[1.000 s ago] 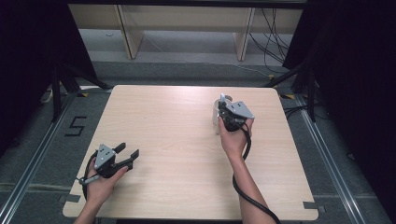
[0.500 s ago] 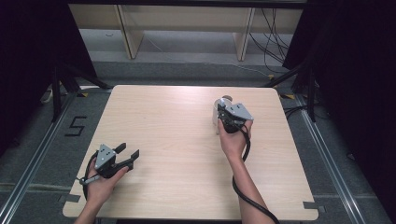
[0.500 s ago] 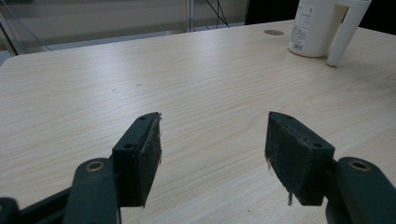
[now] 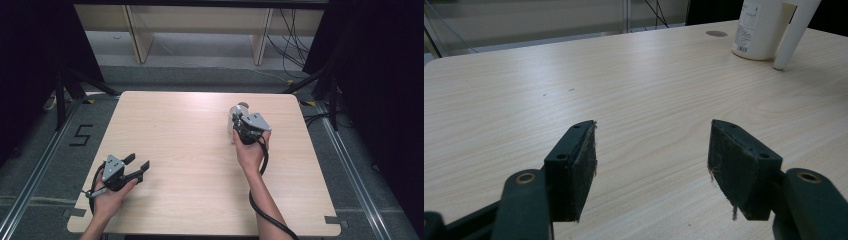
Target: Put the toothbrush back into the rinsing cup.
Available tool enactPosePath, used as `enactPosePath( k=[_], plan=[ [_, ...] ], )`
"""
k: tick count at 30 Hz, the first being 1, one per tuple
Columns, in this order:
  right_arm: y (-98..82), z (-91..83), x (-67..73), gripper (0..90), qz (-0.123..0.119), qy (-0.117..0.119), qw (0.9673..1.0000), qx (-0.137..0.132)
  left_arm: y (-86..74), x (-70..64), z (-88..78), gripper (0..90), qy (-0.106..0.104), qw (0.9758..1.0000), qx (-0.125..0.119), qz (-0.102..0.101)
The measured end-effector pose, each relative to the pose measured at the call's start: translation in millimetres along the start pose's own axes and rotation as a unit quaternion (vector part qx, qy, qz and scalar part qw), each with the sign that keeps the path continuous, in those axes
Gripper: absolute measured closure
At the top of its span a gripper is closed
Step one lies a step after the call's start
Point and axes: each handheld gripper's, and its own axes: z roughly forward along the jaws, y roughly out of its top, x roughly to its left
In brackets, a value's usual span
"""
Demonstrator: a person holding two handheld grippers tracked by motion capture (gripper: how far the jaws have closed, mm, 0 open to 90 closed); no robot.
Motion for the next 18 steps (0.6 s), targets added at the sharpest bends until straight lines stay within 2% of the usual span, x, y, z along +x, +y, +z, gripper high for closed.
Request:
enactPosePath(
  k=[1, 2, 3, 7, 8, 12, 16, 18],
  plan=[
    [-0.1, 0.3, -1.4, 68.6, -0.012, -0.003, 0.9999, -0.001, 0.0, 0.0, 0.0, 35.5, 0.000, 1.0000, 0.000, 0.000],
    [-0.4, 0.7, -1.4, 65.8, -0.012, 0.000, 0.9999, 0.001, 0.0, 0.0, -0.1, 35.5, 0.000, 1.0000, 0.000, 0.000],
    [-1.0, 0.6, -0.1, 63.2, 0.001, 0.003, 1.0000, 0.005, -0.1, 0.1, -0.1, 35.5, 0.000, 1.0000, 0.000, 0.000],
    [-1.1, 0.8, -1.1, 53.5, -0.008, 0.004, 0.9998, 0.015, -0.2, 0.3, -0.4, 35.5, 0.001, 1.0000, 0.001, 0.001],
    [-1.2, 0.8, -1.3, 52.1, -0.004, 0.001, 0.9998, 0.017, -0.5, 0.6, 0.6, 35.5, -0.002, 1.0000, -0.004, 0.001],
    [-0.3, -2.7, -1.9, 49.0, 0.000, 0.004, 0.9997, 0.023, -0.1, 0.5, -0.4, 35.5, 0.001, 1.0000, 0.000, 0.001],
    [1.0, -5.0, -3.3, 46.8, -0.019, 0.003, 0.9996, 0.021, -0.6, 0.5, -0.2, 35.5, 0.000, 1.0000, 0.002, 0.001],
    [1.1, -6.7, -2.5, 46.2, -0.005, 0.009, 0.9996, 0.026, -1.2, 0.8, 1.1, 35.5, -0.003, 1.0000, -0.004, 0.000]
  ],
)
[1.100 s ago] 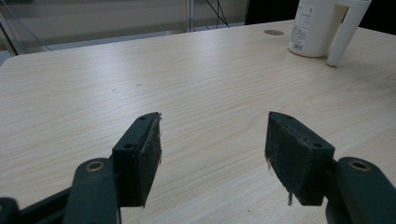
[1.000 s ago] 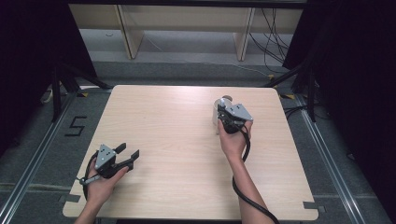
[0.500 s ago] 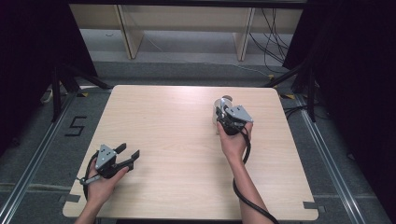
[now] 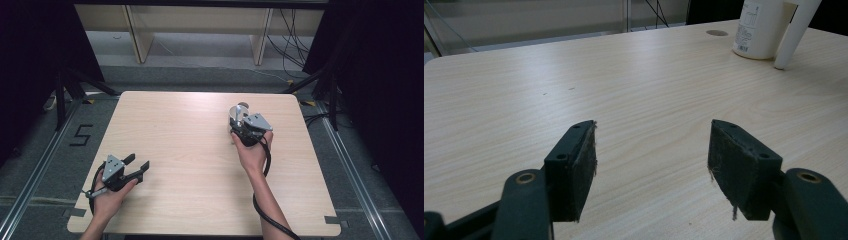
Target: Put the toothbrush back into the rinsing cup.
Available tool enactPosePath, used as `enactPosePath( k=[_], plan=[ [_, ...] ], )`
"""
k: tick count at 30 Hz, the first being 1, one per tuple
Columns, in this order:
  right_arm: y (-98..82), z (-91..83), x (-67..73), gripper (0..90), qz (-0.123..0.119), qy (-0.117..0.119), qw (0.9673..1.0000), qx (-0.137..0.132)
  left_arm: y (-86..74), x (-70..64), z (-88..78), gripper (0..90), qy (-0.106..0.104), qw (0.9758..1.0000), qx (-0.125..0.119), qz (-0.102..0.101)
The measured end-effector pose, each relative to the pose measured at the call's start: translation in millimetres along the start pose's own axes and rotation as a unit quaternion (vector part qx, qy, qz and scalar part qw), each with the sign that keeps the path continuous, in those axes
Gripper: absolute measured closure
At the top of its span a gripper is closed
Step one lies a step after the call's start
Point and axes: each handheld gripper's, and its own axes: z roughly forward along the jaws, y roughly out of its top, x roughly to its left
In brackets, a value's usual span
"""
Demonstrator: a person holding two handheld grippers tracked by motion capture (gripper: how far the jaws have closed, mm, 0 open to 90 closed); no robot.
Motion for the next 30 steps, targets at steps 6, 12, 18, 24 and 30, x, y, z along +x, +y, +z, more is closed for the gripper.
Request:
enactPosePath(
  k=[6, 12, 18, 24, 30],
  plan=[
    [-1.5, -6.0, -3.7, 44.4, -0.010, 0.004, 0.9998, 0.014, -0.1, 0.1, -0.1, 35.5, 0.000, 1.0000, 0.000, -0.001],
    [-5.1, -14.4, -6.4, 44.1, -0.009, 0.017, 0.9995, 0.023, -0.4, 0.1, 0.2, 35.5, -0.001, 1.0000, -0.001, -0.001],
    [-8.5, -23.6, -8.2, 44.0, -0.017, 0.022, 0.9991, 0.032, -0.9, -0.4, -1.0, 35.5, 0.004, 1.0000, 0.006, -0.003],
    [-15.4, -32.6, -9.9, 44.0, -0.015, 0.027, 0.9990, 0.032, -1.7, 0.8, -0.5, 35.5, 0.002, 1.0000, 0.001, -0.004],
    [-23.3, -42.6, -14.3, 44.0, -0.026, 0.025, 0.9987, 0.037, -2.2, 1.1, -0.8, 35.5, 0.003, 1.0000, 0.002, -0.003]
  ],
)
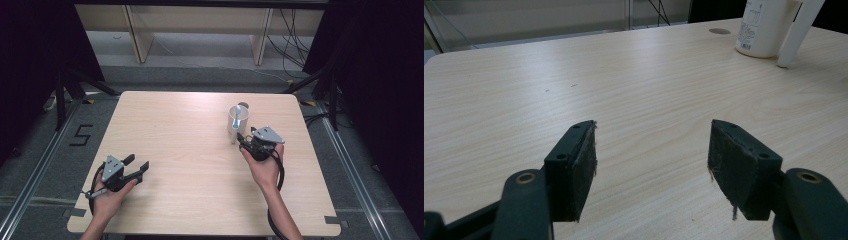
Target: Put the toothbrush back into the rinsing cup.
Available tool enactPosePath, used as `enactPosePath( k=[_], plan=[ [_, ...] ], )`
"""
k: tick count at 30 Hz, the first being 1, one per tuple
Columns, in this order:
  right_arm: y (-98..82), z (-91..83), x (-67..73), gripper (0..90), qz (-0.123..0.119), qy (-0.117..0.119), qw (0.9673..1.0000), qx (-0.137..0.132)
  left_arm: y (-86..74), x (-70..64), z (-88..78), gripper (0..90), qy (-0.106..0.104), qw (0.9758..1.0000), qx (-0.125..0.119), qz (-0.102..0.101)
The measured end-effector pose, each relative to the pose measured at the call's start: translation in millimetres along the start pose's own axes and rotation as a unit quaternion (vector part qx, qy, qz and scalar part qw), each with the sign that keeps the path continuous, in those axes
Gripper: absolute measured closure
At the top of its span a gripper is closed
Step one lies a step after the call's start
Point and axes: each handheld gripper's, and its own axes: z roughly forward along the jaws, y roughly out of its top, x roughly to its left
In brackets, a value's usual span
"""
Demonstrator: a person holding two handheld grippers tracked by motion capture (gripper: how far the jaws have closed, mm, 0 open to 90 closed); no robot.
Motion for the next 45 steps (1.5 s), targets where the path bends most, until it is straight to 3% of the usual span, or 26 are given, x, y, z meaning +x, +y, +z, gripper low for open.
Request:
enactPosePath(
  k=[5, 7, 10, 11, 13, 14, 15, 20, 24, 29, 32, 38, 39, 40, 42, 43, 44, 45],
  plan=[
    [-8.0, -9.9, -2.0, 44.2, 0.012, 0.000, 0.9999, 0.008, -0.4, 0.3, -1.6, 35.6, 0.006, 1.0000, 0.004, -0.003],
    [-12.3, -13.9, -4.9, 44.2, 0.002, -0.003, 1.0000, 0.007, -0.6, 0.7, -2.1, 35.6, 0.007, 1.0000, 0.005, -0.003],
    [-20.7, -21.5, -5.4, 44.3, 0.021, -0.003, 0.9997, 0.013, -1.0, 1.3, -2.4, 35.6, 0.008, 1.0000, 0.005, -0.003],
    [-23.4, -22.8, -8.3, 44.3, 0.007, 0.000, 0.9999, 0.012, -1.4, 1.4, -2.2, 35.6, 0.007, 1.0000, 0.002, -0.004],
    [-29.0, -27.7, -9.7, 44.4, 0.009, -0.002, 0.9998, 0.018, -1.8, 1.3, -1.9, 35.6, 0.007, 1.0000, -0.002, -0.006],
    [-31.9, -30.9, -8.3, 44.5, 0.024, -0.010, 0.9994, 0.023, -1.6, 1.2, -2.6, 35.6, 0.009, 0.9999, 0.003, -0.006],
    [-34.1, -31.5, -11.9, 44.5, 0.009, -0.011, 0.9998, 0.017, -1.5, 1.2, -3.1, 35.6, 0.011, 0.9999, 0.007, -0.005],
    [-44.0, -42.6, -14.9, 44.6, 0.023, -0.015, 0.9992, 0.029, -2.2, 0.8, -3.7, 35.6, 0.013, 0.9999, 0.009, -0.003],
    [-53.2, -49.9, -19.1, 44.6, 0.016, -0.008, 0.9991, 0.039, -3.1, 0.9, -3.9, 35.6, 0.014, 0.9999, 0.009, -0.005],
    [-69.2, -60.8, -22.6, 45.1, 0.016, -0.020, 0.9991, 0.033, -4.4, 0.5, -4.4, 35.7, 0.013, 0.9999, -0.002, 0.001],
    [-77.9, -65.5, -22.1, 45.5, 0.039, -0.020, 0.9985, 0.033, -5.1, 0.0, -5.3, 35.8, 0.015, 0.9999, -0.004, 0.002],
    [-87.1, -72.1, -26.5, 45.8, 0.027, -0.022, 0.9992, 0.020, -7.0, 0.5, -6.0, 34.7, 0.016, 0.9998, -0.009, -0.002],
    [-88.3, -74.5, -21.8, 45.8, 0.057, -0.029, 0.9978, 0.017, -7.0, 0.1, -6.7, 34.2, 0.016, 0.9998, -0.009, -0.002],
    [-88.8, -75.4, -25.5, 45.8, 0.029, -0.035, 0.9989, 0.013, -6.7, -0.6, -8.4, 34.0, 0.019, 0.9998, -0.003, -0.001],
    [-90.5, -76.1, -24.8, 45.9, 0.036, -0.034, 0.9987, 0.009, -7.3, -1.2, -9.0, 33.2, 0.020, 0.9998, -0.006, -0.002],
    [-91.4, -76.7, -22.5, 45.9, 0.051, -0.036, 0.9980, 0.008, -7.6, -1.7, -9.4, 32.7, 0.021, 0.9997, -0.008, -0.003],
    [-91.2, -77.9, -25.2, 45.9, 0.035, -0.032, 0.9988, 0.008, -8.1, -2.3, -9.0, 32.2, 0.021, 0.9997, -0.015, -0.005],
    [-91.8, -77.9, -25.4, 45.9, 0.035, -0.030, 0.9989, 0.005, -7.9, -2.4, -10.0, 31.8, 0.023, 0.9997, -0.013, -0.002]
  ],
)
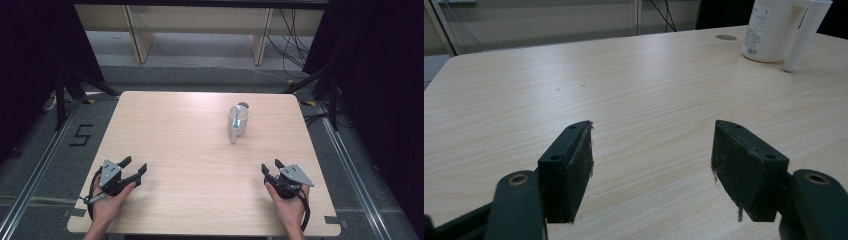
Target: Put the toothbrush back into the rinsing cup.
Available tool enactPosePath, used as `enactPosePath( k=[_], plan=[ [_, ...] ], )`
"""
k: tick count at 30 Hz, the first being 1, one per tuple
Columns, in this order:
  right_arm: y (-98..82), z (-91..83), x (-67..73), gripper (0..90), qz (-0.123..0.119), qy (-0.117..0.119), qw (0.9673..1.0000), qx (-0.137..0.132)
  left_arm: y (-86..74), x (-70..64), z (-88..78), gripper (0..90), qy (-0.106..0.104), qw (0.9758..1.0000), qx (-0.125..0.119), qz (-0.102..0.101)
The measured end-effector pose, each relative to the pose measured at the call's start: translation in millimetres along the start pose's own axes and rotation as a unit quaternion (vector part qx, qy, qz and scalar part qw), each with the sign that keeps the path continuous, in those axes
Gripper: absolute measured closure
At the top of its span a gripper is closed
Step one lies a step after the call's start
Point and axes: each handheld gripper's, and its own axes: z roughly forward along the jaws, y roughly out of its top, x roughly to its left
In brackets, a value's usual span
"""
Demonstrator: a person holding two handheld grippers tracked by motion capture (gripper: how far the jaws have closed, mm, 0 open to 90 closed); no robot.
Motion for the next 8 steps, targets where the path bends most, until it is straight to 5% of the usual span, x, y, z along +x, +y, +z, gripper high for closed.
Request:
enactPosePath(
  k=[2, 8],
  plan=[
    [-0.5, -2.1, 2.7, 45.9, 0.019, -0.008, 0.9998, -0.005, 0.1, -0.1, -1.1, 31.6, 0.003, 1.0000, -0.001, -0.002],
    [-2.6, -1.9, -4.0, 45.8, 0.003, -0.003, 1.0000, -0.004, -2.4, 2.7, 0.0, 31.4, 0.004, 1.0000, -0.001, -0.007]
  ],
)
